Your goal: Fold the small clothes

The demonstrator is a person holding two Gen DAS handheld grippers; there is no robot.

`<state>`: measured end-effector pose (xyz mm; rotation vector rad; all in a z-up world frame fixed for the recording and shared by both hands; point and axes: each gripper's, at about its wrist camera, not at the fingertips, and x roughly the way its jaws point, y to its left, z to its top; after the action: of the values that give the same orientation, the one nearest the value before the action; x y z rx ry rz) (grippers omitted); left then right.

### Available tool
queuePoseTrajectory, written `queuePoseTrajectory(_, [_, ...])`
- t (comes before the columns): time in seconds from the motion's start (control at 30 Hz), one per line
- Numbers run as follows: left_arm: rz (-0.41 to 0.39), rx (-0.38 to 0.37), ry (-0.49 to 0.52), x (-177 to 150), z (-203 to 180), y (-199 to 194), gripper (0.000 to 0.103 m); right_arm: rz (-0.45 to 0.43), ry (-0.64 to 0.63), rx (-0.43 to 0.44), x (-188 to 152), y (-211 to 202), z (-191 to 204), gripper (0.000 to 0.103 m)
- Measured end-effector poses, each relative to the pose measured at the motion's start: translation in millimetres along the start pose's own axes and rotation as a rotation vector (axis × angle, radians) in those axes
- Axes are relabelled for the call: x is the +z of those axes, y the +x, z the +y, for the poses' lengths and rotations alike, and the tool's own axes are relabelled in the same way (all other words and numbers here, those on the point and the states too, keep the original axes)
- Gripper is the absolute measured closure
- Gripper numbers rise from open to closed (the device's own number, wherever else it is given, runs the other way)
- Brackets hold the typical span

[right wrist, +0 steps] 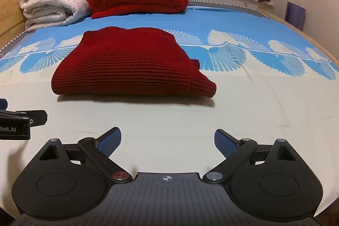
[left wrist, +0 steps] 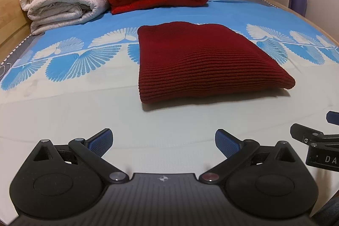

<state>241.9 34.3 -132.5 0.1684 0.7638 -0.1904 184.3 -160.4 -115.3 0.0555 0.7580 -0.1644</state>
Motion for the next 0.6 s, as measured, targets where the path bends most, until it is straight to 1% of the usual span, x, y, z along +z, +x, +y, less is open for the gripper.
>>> queuePoseTrajectory(0.6, [-0.008, 0.011, 0.018, -1.9, -3.1, -0.4, 0.0, 0.0, -0.005, 0.001, -0.7, -0.7, 1.2, 0.008])
